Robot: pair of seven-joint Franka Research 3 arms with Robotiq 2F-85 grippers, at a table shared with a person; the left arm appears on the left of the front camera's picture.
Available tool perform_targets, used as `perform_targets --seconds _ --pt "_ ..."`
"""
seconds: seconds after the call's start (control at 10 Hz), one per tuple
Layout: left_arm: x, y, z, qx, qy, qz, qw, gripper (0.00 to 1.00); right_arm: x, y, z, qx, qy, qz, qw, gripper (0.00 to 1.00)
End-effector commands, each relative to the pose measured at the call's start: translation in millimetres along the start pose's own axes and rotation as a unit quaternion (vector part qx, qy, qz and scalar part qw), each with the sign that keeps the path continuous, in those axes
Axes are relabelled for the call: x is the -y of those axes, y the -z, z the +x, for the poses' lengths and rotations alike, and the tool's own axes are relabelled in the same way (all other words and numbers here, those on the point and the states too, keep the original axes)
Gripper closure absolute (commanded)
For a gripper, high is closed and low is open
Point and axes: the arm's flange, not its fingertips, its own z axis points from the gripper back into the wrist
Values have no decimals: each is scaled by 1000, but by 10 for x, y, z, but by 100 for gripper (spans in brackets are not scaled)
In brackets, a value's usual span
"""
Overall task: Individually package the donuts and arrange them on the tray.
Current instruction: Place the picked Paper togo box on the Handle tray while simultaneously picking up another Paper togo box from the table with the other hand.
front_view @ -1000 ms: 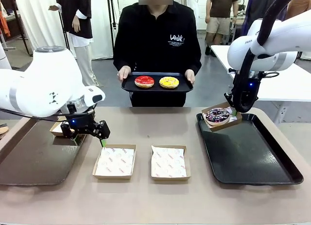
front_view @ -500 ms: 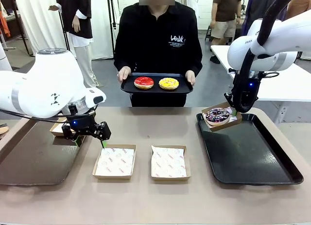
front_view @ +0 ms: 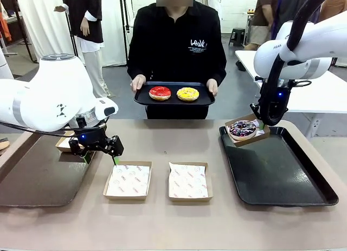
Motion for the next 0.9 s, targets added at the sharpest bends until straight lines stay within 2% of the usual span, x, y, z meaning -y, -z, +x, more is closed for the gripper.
perform_targets --seconds 0.0,0.2,0.4,0.8 --pt "77 -21 -65 -11 15 -7 1000 0 -35 55 -28 2 6 2 1000 99" --pt "221 -14 -179 -3 24 2 1000 0 -55 135 -84 7 5 -1 1000 99" --pt "351 99 -262 -23 -1 12 1000 0 -56 223 -104 9 3 -6 1000 99" --pt "340 300 -264 -29 -37 24 999 0 -56 374 -71 7 2 3 1000 99"
